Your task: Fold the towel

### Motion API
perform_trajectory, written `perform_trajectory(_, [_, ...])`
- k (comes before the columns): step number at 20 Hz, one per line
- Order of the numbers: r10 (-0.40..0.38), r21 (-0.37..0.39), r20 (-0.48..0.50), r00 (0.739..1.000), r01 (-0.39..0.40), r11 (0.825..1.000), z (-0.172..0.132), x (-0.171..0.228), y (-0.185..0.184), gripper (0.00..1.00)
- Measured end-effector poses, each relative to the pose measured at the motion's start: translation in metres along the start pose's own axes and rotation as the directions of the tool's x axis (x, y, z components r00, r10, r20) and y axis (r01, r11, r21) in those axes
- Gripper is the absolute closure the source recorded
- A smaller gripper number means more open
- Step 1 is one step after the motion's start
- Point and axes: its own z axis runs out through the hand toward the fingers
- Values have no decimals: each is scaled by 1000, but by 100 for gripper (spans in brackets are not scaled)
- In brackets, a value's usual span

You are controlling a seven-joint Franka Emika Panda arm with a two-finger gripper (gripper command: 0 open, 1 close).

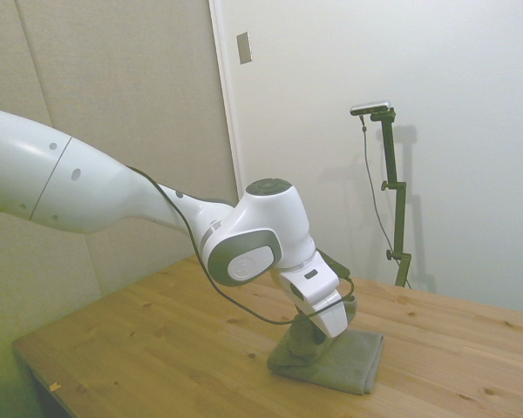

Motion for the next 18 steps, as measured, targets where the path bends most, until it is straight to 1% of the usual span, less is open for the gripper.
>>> perform_trajectory(3, [-9,1,-1,1000,9,1000,0,0,-2,0])
perform_trajectory(6, [-27,-1,-4,1000,27,1000,-8,-2,-7,0])
perform_trajectory(8, [-59,-25,-14,998,58,998,-22,-7,-11,0])
perform_trajectory(10, [-89,-51,-25,996,87,995,-43,-17,-16,0])
perform_trajectory(14, [-135,-59,-35,990,132,989,-75,-57,-28,0])
perform_trajectory(18, [-202,-54,-27,979,201,978,-86,-127,-41,0])
